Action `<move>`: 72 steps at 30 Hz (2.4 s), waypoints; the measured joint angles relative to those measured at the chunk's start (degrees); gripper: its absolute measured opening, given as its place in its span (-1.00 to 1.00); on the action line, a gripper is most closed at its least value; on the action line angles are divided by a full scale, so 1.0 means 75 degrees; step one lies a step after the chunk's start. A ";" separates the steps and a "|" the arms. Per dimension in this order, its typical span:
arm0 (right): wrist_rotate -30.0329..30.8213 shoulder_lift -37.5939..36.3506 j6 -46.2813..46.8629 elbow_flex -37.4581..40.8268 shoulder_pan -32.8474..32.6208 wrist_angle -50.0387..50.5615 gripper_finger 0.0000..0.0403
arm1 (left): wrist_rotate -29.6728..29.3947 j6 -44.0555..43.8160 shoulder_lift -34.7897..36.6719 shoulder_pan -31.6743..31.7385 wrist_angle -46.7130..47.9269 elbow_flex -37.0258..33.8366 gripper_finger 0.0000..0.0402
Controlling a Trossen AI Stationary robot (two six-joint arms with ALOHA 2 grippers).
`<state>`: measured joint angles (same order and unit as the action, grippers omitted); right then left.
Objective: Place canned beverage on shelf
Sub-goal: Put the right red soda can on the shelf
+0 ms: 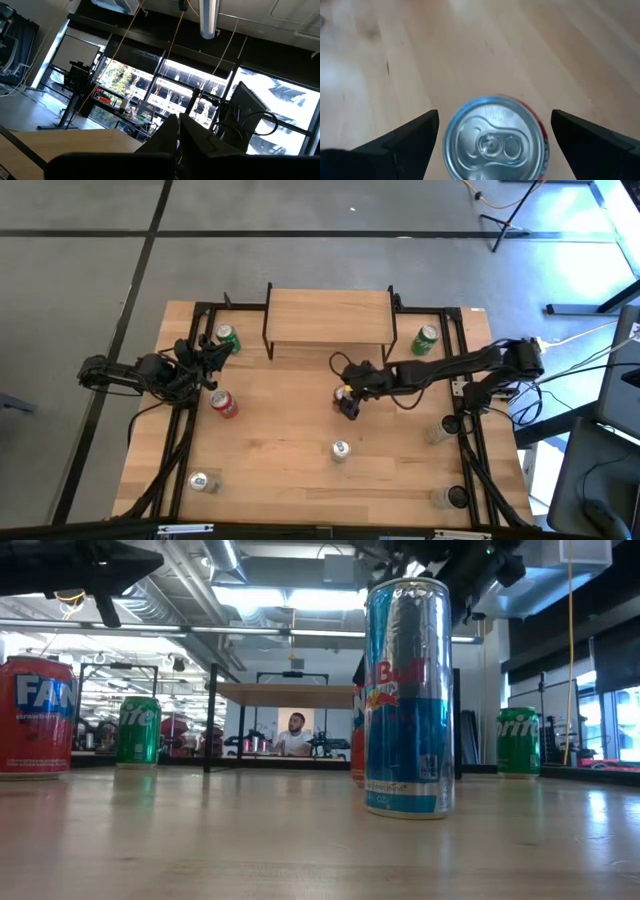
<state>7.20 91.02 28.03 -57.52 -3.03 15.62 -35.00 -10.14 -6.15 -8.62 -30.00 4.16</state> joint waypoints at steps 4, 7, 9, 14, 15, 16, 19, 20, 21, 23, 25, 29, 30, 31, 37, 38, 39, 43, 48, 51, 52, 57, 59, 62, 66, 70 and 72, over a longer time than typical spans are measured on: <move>0.0114 0.0132 -0.0033 0.0000 0.0000 0.0074 0.84 | -0.0001 0.0010 0.0000 0.0000 0.0003 0.0000 -0.95; 0.0114 0.0137 -0.0228 0.0000 0.0000 0.0184 0.71 | -0.0001 0.0019 0.0000 0.0000 0.0009 0.0000 -0.95; 0.0110 0.0144 -0.0311 0.0000 0.0000 0.0192 0.57 | -0.0003 0.0019 0.0000 0.0000 0.0040 0.0000 -0.95; 0.0111 0.0140 -0.0341 0.0000 0.0000 0.0171 0.31 | -0.0003 0.0022 0.0000 0.0000 0.0105 0.0000 -0.95; 0.0105 0.0132 -0.0341 -0.0005 0.0000 0.0169 0.31 | -0.0003 0.0022 0.0000 0.0000 0.0113 0.0000 -0.95; 0.0094 0.0126 -0.0338 -0.0058 0.0003 0.0253 0.31 | -0.0003 0.0019 0.0000 0.0000 0.0114 0.0000 -0.95; 0.0038 0.0126 -0.0417 -0.0438 0.0013 0.0735 0.31 | 0.0047 0.0019 0.0000 0.0000 0.0122 0.0000 -0.95; 0.0031 0.0121 -0.0530 -0.0672 0.0038 0.0930 0.31 | 0.0135 0.0022 0.0000 0.0000 0.0140 0.0000 -0.95; 0.0018 0.0106 -0.0659 -0.0930 0.0079 0.1122 0.31 | 0.0252 0.0022 0.0000 0.0000 0.0161 0.0000 -0.95; -0.0011 0.0072 -0.0933 -0.1491 0.0177 0.1601 0.31 | 0.0406 0.0024 0.0000 -0.0003 0.0225 0.0003 -0.95; -0.0021 0.0071 -0.1271 -0.2066 0.0321 0.2164 0.31 | 0.0405 0.0023 0.0000 0.0000 0.0280 0.0003 -0.95; -0.0044 0.0069 -0.2154 -0.3363 0.0686 0.3135 0.31 | 0.0399 0.0024 0.0000 -0.0002 0.0333 0.0003 -0.95; -0.0053 0.0065 -0.2363 -0.3669 0.0807 0.3357 0.31 | 0.0402 0.0022 0.0000 0.0000 0.0335 0.0003 -0.95; -0.0076 0.0065 -0.2571 -0.3939 0.0942 0.3625 0.31 | 0.0399 0.0023 0.0000 -0.0001 0.0335 0.0003 -0.95; -0.0187 0.0059 -0.3584 -0.5273 0.1999 0.5063 0.31 | 0.0399 0.0016 0.0000 -0.0001 0.0338 0.0003 -0.95; -0.0249 0.0057 -0.3688 -0.5408 0.2212 0.5265 0.31 | 0.0402 0.0018 0.0000 -0.0002 0.0337 0.0003 -0.95; -0.0320 0.0056 -0.3798 -0.5505 0.2429 0.5436 0.31 | 0.0403 0.0019 0.0000 0.0000 0.0338 0.0003 -0.95; -0.0637 0.0059 -0.4272 -0.5632 0.3286 0.5578 0.31 | 0.0402 0.0019 0.0000 -0.0001 0.0338 0.0003 -0.95; -0.1020 0.0059 -0.4879 -0.5575 0.4274 0.5494 0.31 | 0.0399 0.0022 0.0000 0.0000 0.0338 0.0003 -0.95; -0.1314 0.0059 -0.5117 -0.5560 0.4818 0.5425 0.31 | 0.0399 0.0022 0.0000 0.0000 0.0338 0.0003 -0.95; -0.1406 0.0059 -0.5208 -0.5560 0.5000 0.5432 0.31 | 0.0399 0.0022 0.0000 -0.0001 0.0338 0.0003 -0.95; -0.1749 0.0149 -0.5528 -0.5560 0.5719 0.5404 0.31 | 0.0399 0.0022 0.0000 -0.0003 0.0338 0.0003 -0.95; -0.1934 0.0232 -0.5603 -0.5557 0.5924 0.5401 0.31 | 0.0396 0.0022 0.0000 0.0000 0.0338 0.0003 -0.95; -0.2319 0.0379 -0.5656 -0.5557 0.6160 0.5383 0.31 | 0.0396 0.0022 0.0000 0.0000 0.0338 0.0003 -0.95; -0.2509 0.0625 -0.5878 -0.5557 0.6277 0.5384 0.31 | 0.0393 0.0018 0.0000 0.0000 0.0338 0.0003 -0.95; -0.2747 0.0823 -0.5998 -0.5550 0.6322 0.5336 0.31 | 0.0393 0.0013 0.0000 0.0000 0.0338 0.0003 -0.95; -0.2777 0.0874 -0.6039 -0.5555 0.6363 0.5296 0.31 | 0.0391 0.0011 0.0000 0.0000 0.0338 0.0003 -0.95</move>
<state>-13.63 97.57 -17.26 -99.18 44.69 55.34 -32.07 -10.06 -6.15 -8.62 -27.46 4.19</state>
